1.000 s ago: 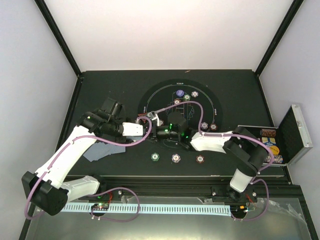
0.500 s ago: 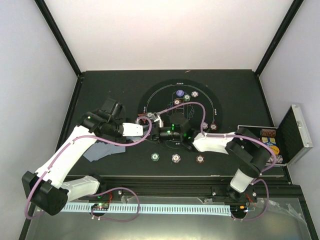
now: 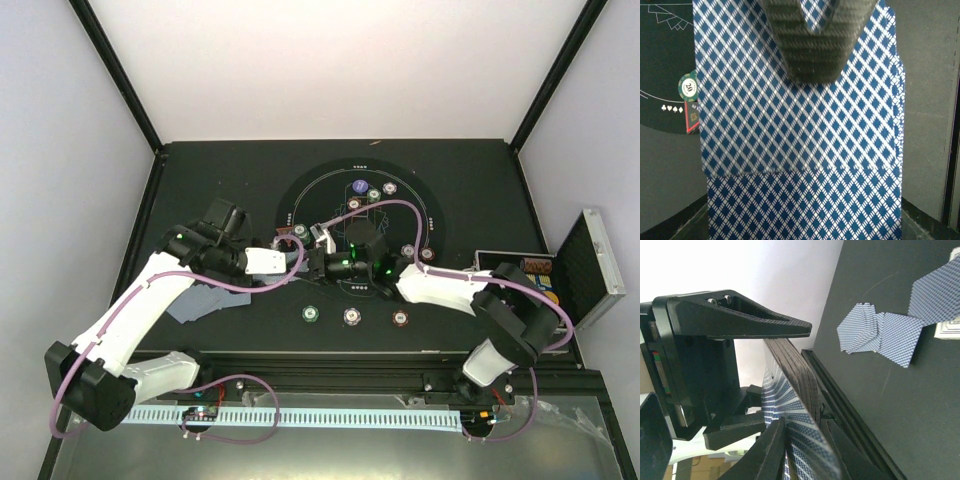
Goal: Distribute texas hold em gaming equipment
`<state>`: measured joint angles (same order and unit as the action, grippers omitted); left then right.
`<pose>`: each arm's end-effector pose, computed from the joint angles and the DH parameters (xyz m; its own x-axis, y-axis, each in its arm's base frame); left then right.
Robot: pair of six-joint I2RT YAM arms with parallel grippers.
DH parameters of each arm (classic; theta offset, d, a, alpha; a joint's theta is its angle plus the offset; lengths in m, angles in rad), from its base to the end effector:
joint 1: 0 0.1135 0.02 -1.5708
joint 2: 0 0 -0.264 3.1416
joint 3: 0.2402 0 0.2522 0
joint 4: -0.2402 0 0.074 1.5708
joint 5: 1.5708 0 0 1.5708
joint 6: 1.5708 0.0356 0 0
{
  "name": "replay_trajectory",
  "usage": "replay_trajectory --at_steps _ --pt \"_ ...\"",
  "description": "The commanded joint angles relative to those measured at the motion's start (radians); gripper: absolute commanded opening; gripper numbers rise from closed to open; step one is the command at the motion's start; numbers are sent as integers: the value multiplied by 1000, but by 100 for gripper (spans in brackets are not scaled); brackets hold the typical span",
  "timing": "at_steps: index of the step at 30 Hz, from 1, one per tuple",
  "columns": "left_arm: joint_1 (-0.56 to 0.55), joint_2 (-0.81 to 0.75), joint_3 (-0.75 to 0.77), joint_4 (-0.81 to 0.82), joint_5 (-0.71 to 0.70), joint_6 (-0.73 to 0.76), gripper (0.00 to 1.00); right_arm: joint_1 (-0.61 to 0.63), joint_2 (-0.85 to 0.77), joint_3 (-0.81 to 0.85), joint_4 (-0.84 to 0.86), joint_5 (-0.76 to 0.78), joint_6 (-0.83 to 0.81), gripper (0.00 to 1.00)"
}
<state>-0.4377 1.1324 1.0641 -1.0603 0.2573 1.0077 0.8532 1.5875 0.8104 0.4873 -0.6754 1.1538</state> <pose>0.1799 -0.0942 0.2977 -0.0069 0.9061 -0.4229 0.9637 0.1190 0.2391 0.2059 0.2698 0.2194 -0.9739 -0.0307 -0.2248 -0.2259 0.2219 0.9485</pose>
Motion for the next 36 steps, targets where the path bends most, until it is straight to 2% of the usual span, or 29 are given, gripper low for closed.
replay_trajectory --at_steps 1,8,15,36 --pt "12 -22 1 38 14 -18 2 -22 -39 13 -147 24 -57 21" --pt "23 -23 -7 46 19 -18 2 -45 -73 23 -211 18 -97 17" --pt "34 -22 -17 49 21 -17 1 -61 -91 37 -243 11 -120 3" --pt "99 -51 -65 55 44 1 1 -142 -150 68 -321 -60 -188 7"
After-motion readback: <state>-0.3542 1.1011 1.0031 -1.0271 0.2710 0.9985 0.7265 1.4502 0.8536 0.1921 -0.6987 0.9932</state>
